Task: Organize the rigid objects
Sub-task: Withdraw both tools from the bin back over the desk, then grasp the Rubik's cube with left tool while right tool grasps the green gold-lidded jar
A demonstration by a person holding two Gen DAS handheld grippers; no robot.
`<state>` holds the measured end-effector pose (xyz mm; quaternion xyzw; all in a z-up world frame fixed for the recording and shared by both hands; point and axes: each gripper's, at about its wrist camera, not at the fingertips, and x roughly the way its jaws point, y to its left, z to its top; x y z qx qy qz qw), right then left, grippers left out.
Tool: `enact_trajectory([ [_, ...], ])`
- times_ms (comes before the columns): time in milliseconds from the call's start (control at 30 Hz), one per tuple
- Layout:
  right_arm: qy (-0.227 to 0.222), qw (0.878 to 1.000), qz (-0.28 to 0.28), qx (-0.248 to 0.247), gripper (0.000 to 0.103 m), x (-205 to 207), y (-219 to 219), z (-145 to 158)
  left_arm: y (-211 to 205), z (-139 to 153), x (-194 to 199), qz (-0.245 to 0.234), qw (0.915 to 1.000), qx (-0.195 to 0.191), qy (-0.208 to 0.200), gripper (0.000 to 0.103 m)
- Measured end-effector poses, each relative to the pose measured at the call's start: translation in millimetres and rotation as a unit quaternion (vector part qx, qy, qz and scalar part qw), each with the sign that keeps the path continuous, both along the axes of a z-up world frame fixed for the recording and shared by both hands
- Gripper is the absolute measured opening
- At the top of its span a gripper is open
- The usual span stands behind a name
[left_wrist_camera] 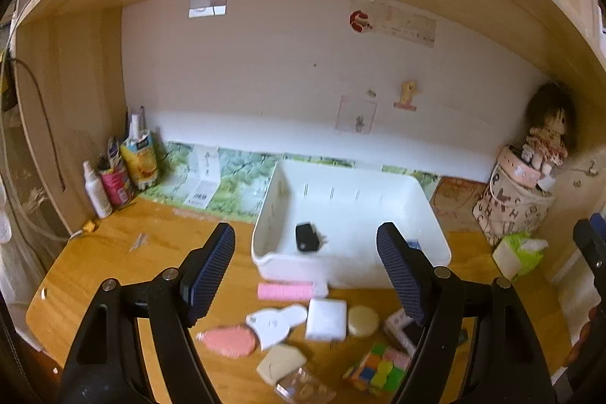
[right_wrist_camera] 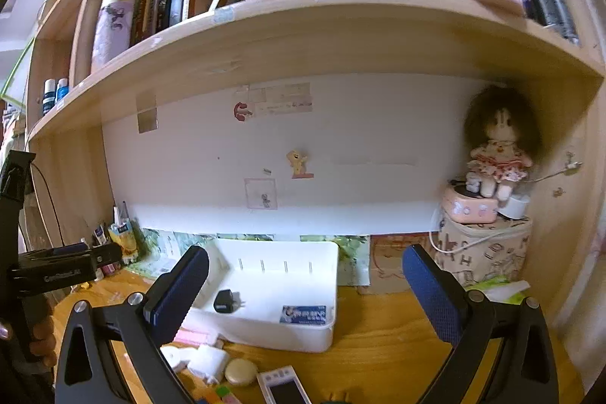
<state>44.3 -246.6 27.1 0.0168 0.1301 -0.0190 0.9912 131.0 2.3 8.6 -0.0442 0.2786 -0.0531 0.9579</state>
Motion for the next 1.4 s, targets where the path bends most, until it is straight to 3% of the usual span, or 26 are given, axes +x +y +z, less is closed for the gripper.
enact_trajectory([
  [233, 0.016, 1.0, -0.004, -0.002, 0.102, -29.7, 2.7, -12.2, 2.0, -12.7, -30.7, -0.01, 0.9995, 0.008, 0.028, 0.08],
  [500, 0.064, 0.998, -0.007, 0.004, 0.102, -49.0, -2.2, -40.8, -12.4, -22.8, -54.8, -0.031, 0.9975, 0.037, 0.051, 0.08],
  [800, 0.131, 0.991, -0.024, 0.022, 0.102, -51.3, -14.6, -75.7, -36.2, -44.7, -54.5, -0.073, 0.9875, 0.083, 0.113, 0.081],
  [1067, 0.195, 0.978, -0.05, 0.051, 0.102, -32.9, -30.2, -99.7, -62.1, -72.6, -27.8, -0.124, 0.9694, 0.096, 0.189, 0.08],
  [1400, 0.262, 0.96, -0.048, 0.089, 0.102, 1.1, -45.5, -124.7, -96.9, -110.0, 12.5, -0.178, 0.9308, 0.094, 0.305, 0.086],
])
